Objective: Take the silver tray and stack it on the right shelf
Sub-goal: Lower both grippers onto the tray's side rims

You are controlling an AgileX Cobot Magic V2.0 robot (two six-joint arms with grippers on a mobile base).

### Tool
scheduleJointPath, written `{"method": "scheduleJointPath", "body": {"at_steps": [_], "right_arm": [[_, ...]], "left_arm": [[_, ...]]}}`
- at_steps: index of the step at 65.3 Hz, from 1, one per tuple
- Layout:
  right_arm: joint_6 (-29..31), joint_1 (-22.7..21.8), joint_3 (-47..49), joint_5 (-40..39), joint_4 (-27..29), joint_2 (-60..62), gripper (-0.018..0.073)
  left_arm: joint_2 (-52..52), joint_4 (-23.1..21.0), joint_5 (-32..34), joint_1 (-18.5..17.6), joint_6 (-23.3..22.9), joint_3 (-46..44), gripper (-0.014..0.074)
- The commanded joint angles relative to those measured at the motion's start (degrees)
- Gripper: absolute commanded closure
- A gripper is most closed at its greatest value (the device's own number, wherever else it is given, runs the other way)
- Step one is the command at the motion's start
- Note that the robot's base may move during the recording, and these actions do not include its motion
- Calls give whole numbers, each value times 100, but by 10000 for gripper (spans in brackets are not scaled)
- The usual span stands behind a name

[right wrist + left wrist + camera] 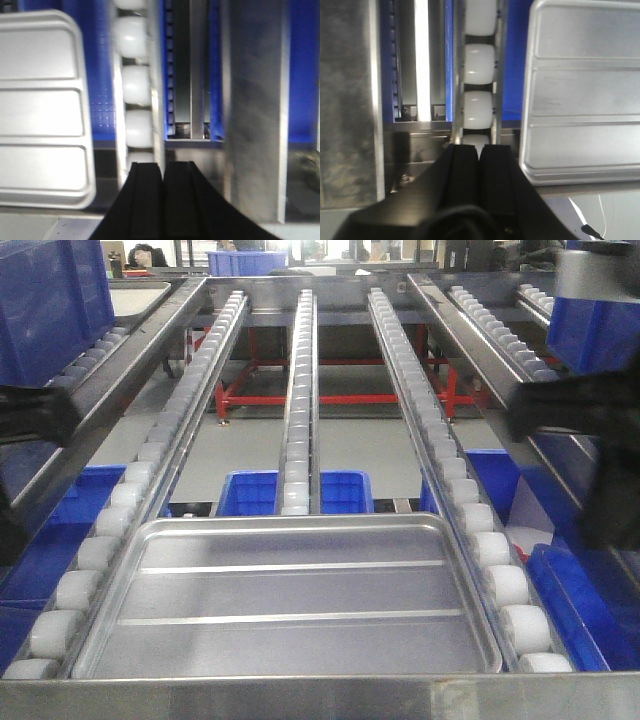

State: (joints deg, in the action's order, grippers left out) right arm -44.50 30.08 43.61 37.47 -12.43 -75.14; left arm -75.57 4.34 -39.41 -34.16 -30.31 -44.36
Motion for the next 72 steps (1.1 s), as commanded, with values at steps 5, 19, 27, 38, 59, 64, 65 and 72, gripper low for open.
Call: {"method": "scheduleJointPath", "body": {"at_steps": [5, 19, 27, 38, 59, 64, 65, 72], "right_arm": [[-20, 165, 728, -84, -53, -507, 500], [-20, 213, 1058, -98, 13, -1027, 500], [-20, 213, 1066, -157, 209, -1129, 500], [-15, 213, 1066, -166, 257, -1282, 498], [40, 213, 1066, -415, 257, -1433, 197], [40, 213, 1066, -415, 257, -1465, 171], [40, 213, 1066, -415, 257, -1465, 171], [40, 213, 1066, -427, 257, -1465, 171]], "left_arm": [[-456, -75, 43, -215, -89, -649, 689], [-968, -349, 112, -228, -89, -915, 689], [-1067, -484, 112, -228, -89, -915, 689], [-1180, -500, 221, -228, -89, -915, 689], [-1180, -434, 315, -228, -89, -915, 689], [-1180, -358, 357, -228, -89, -915, 689], [-1180, -358, 367, -228, -89, -915, 689], [-1180, -358, 371, -228, -89, -915, 689]]}}
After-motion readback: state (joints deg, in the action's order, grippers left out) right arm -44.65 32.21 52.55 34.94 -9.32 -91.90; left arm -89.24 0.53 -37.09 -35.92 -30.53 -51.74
